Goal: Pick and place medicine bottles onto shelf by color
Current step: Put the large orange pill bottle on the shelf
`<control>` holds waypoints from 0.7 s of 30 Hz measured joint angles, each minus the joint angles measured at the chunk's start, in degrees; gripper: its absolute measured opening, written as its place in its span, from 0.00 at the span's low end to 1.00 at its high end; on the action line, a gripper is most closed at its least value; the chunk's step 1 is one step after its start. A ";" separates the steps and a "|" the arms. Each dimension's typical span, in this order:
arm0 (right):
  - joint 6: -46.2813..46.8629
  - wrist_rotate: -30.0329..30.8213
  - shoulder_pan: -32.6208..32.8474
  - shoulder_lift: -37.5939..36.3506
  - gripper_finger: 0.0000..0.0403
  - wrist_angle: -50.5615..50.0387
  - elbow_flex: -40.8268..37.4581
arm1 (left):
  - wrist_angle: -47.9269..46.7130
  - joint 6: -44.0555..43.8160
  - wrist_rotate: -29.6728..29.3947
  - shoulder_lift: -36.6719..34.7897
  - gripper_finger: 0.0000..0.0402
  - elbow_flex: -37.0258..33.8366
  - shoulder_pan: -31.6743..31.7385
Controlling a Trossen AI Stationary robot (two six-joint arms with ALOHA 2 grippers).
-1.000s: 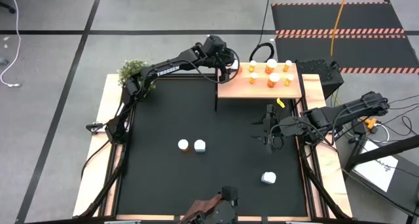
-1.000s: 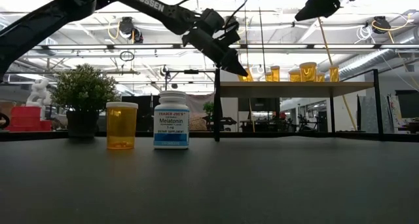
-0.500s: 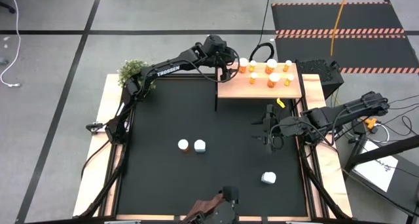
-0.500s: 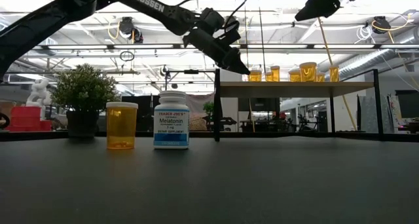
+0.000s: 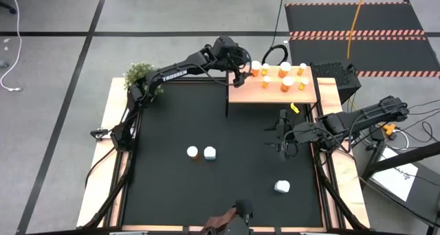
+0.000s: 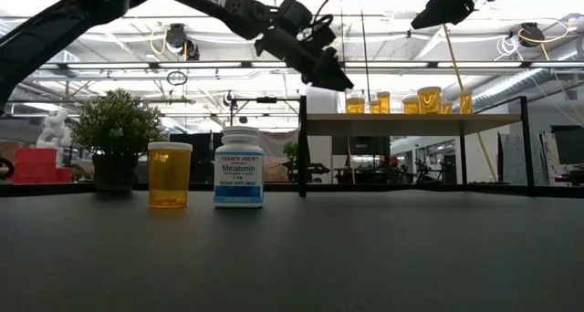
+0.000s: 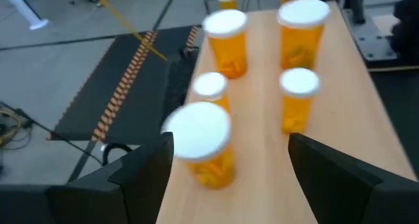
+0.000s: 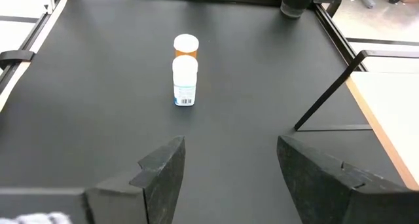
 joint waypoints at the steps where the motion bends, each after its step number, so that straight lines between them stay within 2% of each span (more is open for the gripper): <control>1: 0.00 0.00 -0.01 0.01 0.59 0.11 0.00 | 0.00 -0.26 0.00 0.12 0.76 -0.02 -0.10; 10: 0.61 -0.04 0.00 0.00 0.59 0.80 0.00 | 8.79 -5.00 -1.12 2.64 0.81 -0.11 1.19; 21: 0.44 -0.04 0.00 0.00 0.59 0.83 0.00 | 9.35 -6.83 3.77 4.22 0.81 -0.02 2.32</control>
